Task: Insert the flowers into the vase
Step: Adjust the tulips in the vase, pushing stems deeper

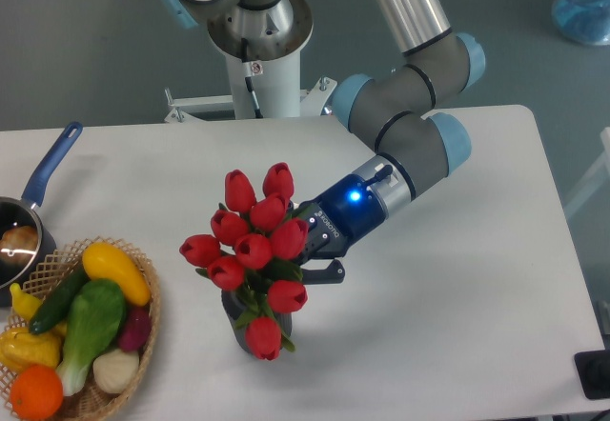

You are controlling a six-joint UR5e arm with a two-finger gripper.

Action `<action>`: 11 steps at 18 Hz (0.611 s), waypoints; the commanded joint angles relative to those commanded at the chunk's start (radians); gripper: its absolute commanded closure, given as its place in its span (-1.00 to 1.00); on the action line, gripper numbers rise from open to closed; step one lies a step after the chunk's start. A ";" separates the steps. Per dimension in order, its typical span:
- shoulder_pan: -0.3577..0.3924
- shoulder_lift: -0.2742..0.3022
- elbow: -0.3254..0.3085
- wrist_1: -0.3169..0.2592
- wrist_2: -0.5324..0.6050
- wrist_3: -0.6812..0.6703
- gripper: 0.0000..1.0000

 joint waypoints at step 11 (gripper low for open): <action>0.005 -0.031 -0.038 0.000 0.000 0.103 0.62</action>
